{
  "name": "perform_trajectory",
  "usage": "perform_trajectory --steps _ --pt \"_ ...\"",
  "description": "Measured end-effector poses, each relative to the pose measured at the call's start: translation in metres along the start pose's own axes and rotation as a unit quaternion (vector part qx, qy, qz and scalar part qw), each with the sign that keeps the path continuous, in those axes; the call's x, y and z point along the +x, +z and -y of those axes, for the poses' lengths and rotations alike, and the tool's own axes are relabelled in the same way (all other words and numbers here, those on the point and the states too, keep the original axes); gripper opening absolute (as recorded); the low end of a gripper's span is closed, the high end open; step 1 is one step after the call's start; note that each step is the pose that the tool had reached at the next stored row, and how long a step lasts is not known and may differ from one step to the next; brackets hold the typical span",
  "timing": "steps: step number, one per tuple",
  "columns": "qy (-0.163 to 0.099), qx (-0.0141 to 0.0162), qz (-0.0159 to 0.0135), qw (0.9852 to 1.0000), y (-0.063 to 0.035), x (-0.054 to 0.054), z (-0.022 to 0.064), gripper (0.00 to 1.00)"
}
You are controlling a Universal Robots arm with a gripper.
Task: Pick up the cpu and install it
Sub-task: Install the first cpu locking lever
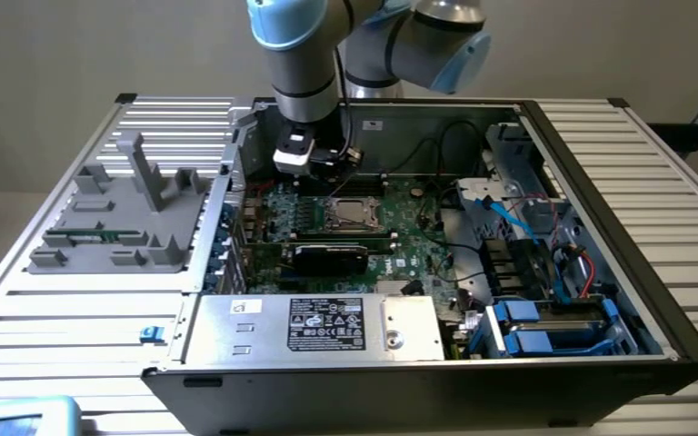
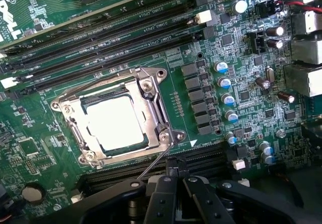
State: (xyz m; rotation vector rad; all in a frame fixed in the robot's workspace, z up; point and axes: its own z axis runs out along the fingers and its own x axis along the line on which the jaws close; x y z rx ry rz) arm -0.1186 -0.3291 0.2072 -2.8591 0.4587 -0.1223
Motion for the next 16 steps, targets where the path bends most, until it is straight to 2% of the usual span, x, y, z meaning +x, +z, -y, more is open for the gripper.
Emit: perform_trajectory --steps 7,13,16 --pt "-0.001 -0.0037 -0.0033 1.0000 -0.0001 0.0009 0.0003 0.11" --pt "-0.003 -0.0033 -0.0101 0.9999 0.0008 0.0019 0.0004 0.11" --pt "-0.003 -0.0030 -0.0113 0.9999 0.0011 0.0019 0.0003 0.11"
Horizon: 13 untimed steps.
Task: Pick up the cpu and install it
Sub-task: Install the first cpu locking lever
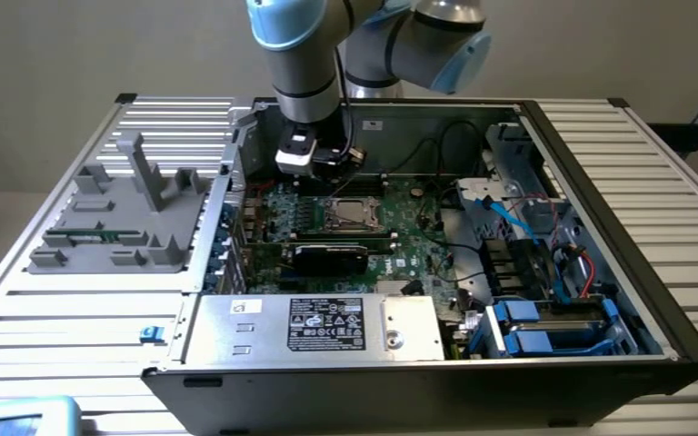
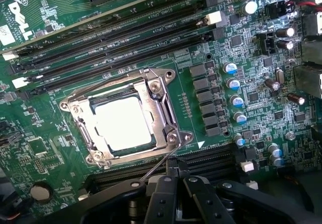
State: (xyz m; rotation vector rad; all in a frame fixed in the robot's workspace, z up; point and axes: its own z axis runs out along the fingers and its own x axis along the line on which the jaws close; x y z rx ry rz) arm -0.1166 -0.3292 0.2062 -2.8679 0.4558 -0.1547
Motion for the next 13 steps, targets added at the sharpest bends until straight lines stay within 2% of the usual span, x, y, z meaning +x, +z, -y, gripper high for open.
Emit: perform_trajectory --steps 6,8,10,13 --pt "0.000 0.0008 -0.0015 1.0000 0.0003 -0.0026 -0.0009 0.11" --pt "-0.001 0.0018 -0.0032 1.0000 0.0000 -0.0036 -0.0016 0.11" --pt "-0.002 0.0039 -0.0078 1.0000 -0.0003 -0.0046 -0.0023 0.11" --pt "-0.003 0.0076 -0.0161 0.9998 -0.0005 -0.0060 -0.0030 0.11"
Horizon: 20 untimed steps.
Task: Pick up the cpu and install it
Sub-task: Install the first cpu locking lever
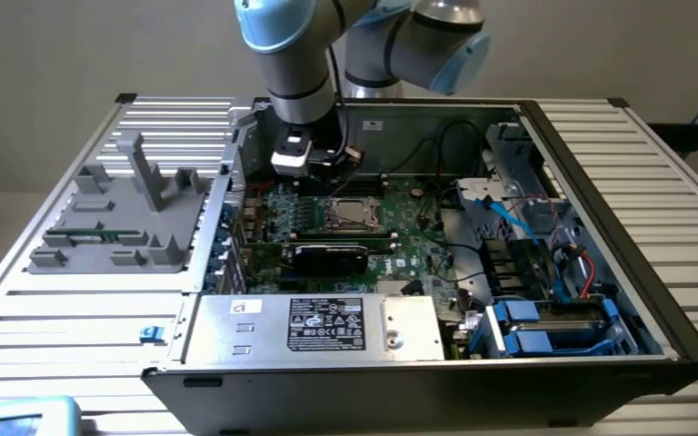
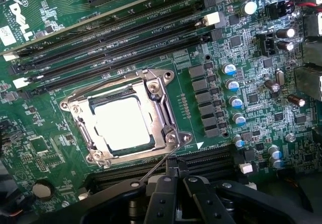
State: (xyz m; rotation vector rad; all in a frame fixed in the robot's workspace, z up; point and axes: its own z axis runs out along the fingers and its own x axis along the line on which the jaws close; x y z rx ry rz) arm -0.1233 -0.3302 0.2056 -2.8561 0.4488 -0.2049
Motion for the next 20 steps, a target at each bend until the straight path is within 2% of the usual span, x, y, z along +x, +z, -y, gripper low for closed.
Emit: perform_trajectory --steps 2,5,20 --pt "-0.001 0.0016 -0.0038 1.0000 0.0000 -0.0003 -0.0002 0.11" --pt "-0.002 0.0029 -0.0067 1.0000 0.0013 -0.0004 -0.0007 0.11" --pt "-0.002 0.0033 -0.0076 1.0000 0.0054 0.0020 -0.0008 0.11"
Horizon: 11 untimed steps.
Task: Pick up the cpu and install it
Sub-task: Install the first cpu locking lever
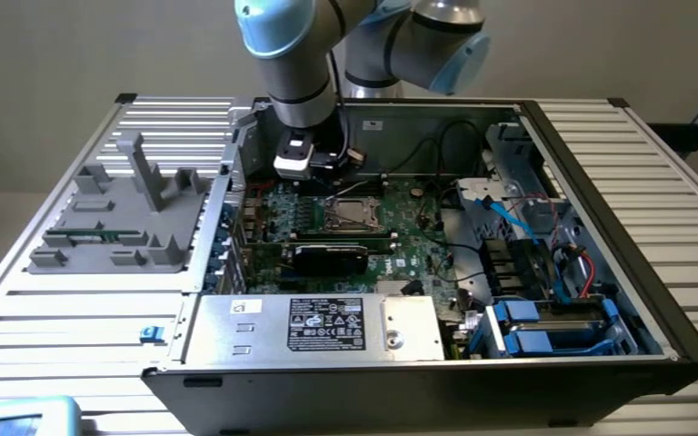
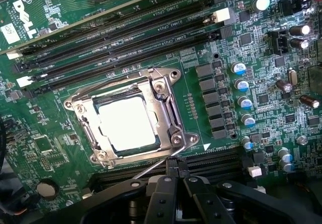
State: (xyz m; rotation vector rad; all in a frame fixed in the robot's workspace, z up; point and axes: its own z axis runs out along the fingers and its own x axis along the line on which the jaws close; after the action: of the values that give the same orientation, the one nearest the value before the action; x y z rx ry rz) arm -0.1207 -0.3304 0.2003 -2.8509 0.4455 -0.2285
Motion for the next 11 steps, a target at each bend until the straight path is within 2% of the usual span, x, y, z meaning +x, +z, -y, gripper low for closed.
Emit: perform_trajectory --steps 11 --pt "0.000 -0.0001 0.0000 1.0000 0.0026 0.0068 0.0017 0.11"
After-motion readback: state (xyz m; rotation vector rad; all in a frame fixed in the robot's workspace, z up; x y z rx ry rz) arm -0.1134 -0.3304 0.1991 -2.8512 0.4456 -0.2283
